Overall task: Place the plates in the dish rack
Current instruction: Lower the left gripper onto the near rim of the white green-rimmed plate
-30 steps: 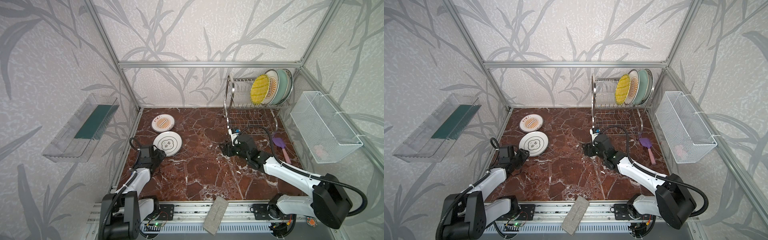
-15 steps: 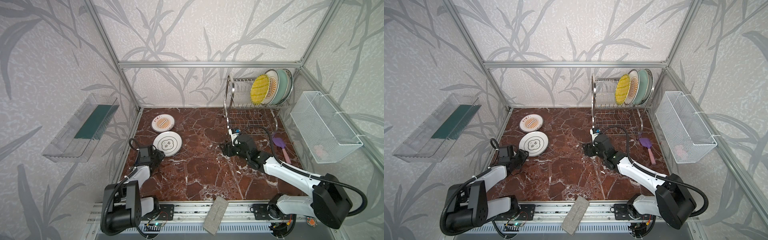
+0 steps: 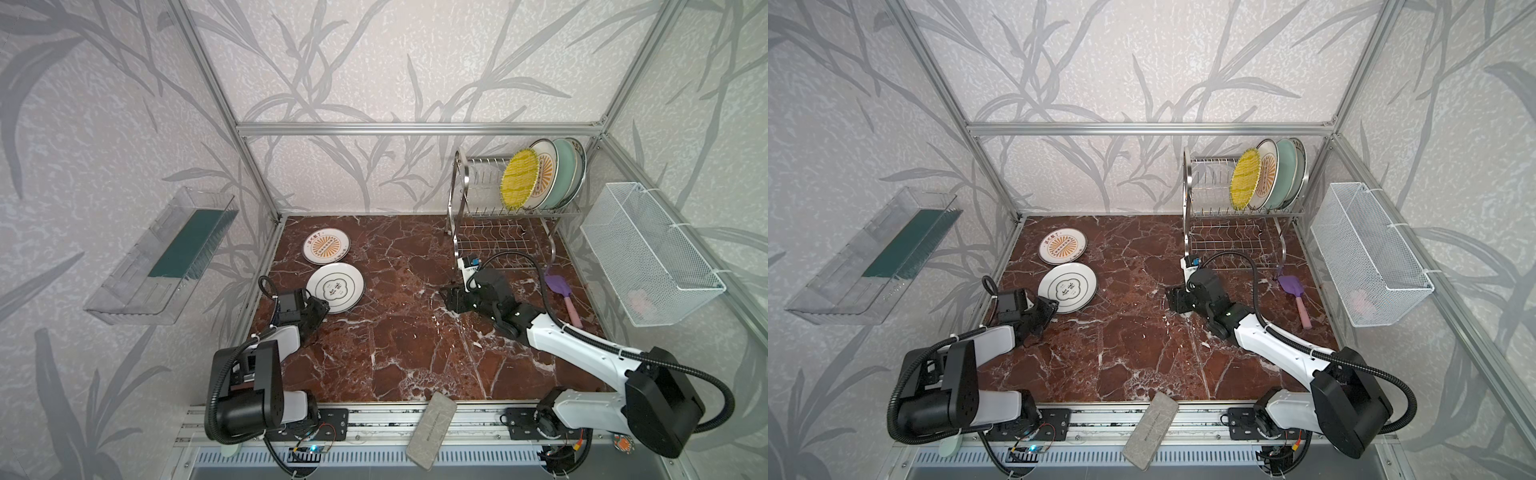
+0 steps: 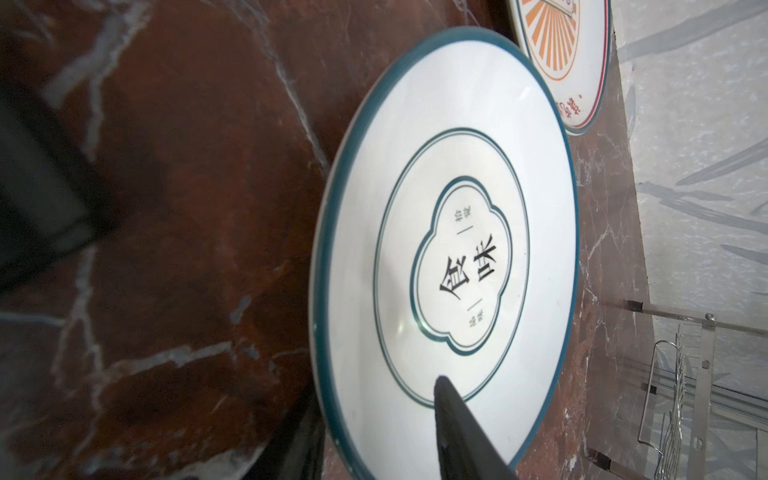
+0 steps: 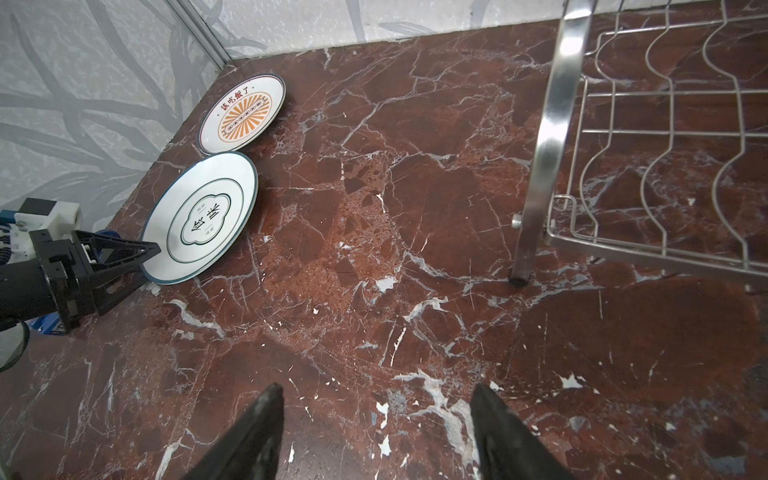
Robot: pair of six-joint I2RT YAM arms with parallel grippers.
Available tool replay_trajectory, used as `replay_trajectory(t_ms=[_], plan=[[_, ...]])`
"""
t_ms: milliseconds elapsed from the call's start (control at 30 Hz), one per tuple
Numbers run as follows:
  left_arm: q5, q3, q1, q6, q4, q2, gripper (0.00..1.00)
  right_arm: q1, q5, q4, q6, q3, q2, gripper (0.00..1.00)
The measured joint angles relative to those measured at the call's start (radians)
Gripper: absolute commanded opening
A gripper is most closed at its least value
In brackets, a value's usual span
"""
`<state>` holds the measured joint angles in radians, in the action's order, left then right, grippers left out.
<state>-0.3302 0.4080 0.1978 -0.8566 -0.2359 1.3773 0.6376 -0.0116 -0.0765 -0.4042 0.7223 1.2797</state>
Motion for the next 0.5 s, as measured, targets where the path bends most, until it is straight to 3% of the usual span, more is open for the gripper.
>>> replay_trajectory(t_ms=[500], plan=[[-0.035, 0.012, 0.005, 0.000, -0.058, 0.053, 0.35, 0.000, -0.006, 0.003, 0.000, 0.000, 0.011, 0.70]])
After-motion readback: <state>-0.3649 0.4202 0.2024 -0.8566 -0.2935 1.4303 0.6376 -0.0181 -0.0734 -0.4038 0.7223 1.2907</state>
